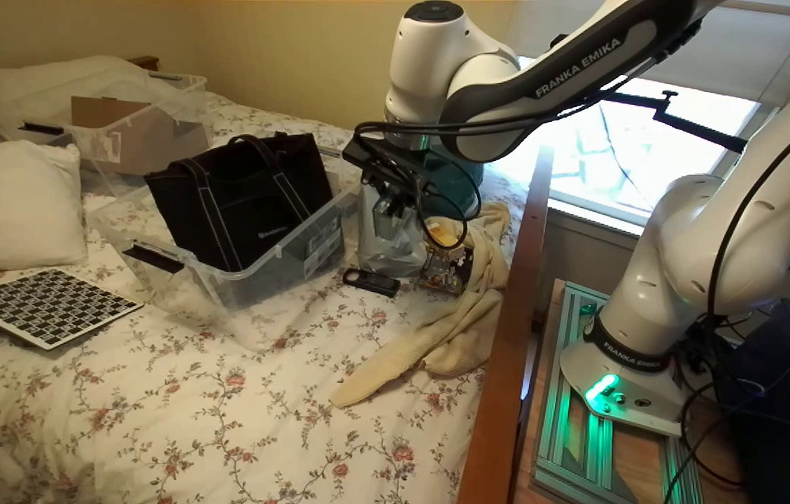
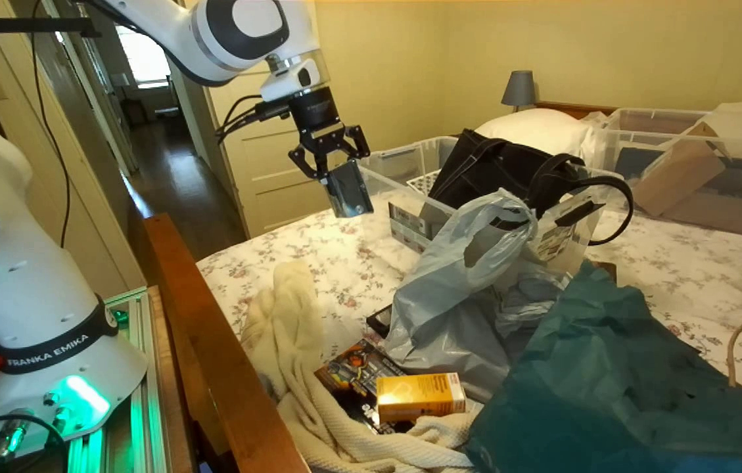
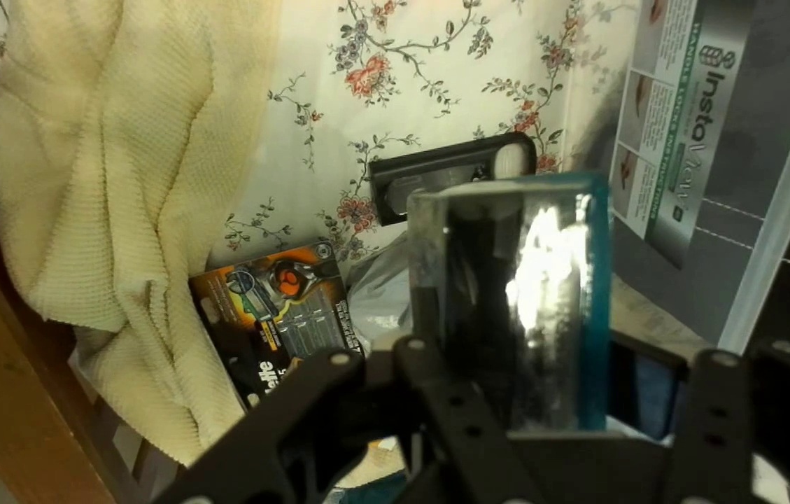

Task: Put the black box into the black bag

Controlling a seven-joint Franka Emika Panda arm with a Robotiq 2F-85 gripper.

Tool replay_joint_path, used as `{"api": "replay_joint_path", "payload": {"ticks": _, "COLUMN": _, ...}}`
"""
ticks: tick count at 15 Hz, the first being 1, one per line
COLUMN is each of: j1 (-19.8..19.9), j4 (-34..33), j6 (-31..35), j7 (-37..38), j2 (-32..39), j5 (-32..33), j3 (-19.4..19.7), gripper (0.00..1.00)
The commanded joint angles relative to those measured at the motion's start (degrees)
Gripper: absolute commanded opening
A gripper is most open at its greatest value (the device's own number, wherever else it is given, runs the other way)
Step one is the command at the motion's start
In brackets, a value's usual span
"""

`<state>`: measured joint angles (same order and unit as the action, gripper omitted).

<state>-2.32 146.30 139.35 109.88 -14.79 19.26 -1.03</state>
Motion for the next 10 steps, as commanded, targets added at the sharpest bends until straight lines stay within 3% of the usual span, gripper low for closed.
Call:
{"api": "replay_joint_path", "payload": {"ticks": 1, "j1": 2.3, "j4": 0.0, "j6": 0.1, "j7": -0.7, "j2": -0.1, "j5": -0.9, "j3": -2.3, "gripper": 0.39}}
{"api": "replay_joint_path", "payload": {"ticks": 2, "j1": 2.3, "j4": 0.0, "j6": 0.1, "j7": -0.7, "j2": 0.0, "j5": -1.0, "j3": -2.3, "gripper": 0.14}}
{"api": "replay_joint_path", "payload": {"ticks": 10, "j1": 3.3, "j4": -9.4, "j6": 0.7, "j7": -5.7, "j2": 2.0, "j5": -3.8, "j3": -2.0, "gripper": 0.14}}
